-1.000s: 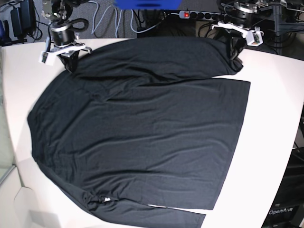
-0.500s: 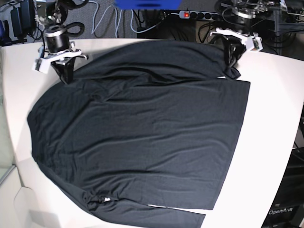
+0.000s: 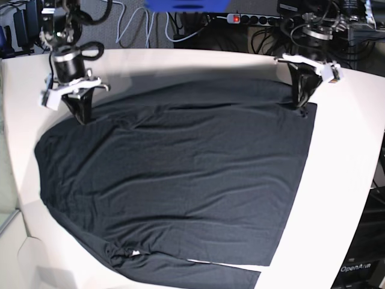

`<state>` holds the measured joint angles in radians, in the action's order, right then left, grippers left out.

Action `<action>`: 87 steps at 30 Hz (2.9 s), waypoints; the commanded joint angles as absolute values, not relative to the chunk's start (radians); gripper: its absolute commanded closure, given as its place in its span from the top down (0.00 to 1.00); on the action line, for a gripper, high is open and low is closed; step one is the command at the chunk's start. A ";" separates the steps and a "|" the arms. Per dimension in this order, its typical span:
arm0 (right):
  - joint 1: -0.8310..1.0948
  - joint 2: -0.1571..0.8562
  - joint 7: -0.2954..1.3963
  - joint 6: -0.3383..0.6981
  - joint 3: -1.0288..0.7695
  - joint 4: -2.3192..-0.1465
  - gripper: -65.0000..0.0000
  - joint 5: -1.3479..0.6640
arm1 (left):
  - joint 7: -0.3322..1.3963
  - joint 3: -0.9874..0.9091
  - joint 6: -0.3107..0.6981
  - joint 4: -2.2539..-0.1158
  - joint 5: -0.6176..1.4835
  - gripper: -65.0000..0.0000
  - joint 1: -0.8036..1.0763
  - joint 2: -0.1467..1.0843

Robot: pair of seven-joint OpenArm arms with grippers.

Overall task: Fold the T-shirt properly
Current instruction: 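Lift the shoulder edge with both grippers and pull it toward the arms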

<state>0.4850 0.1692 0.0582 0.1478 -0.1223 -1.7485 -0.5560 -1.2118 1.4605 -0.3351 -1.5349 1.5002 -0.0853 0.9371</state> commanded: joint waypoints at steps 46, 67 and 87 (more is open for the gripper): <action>0.200 0.254 0.243 0.151 -0.119 -1.644 0.00 -0.561 | -1.236 1.458 -0.331 -1.486 1.484 0.00 -0.283 0.966; 0.199 0.254 0.242 0.151 -0.061 -1.641 0.00 -0.559 | -1.236 1.455 -0.331 -1.305 1.484 0.00 -0.288 0.834; 0.186 0.251 0.243 0.151 -0.038 -1.641 0.01 -0.464 | -1.236 1.455 -0.326 -1.260 1.484 0.00 -0.288 0.809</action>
<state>0.1974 0.2382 0.2695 0.1490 -0.0322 -1.6249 -0.4595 -1.2049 1.4616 -0.3317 -1.2552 1.4998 -0.2749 0.7921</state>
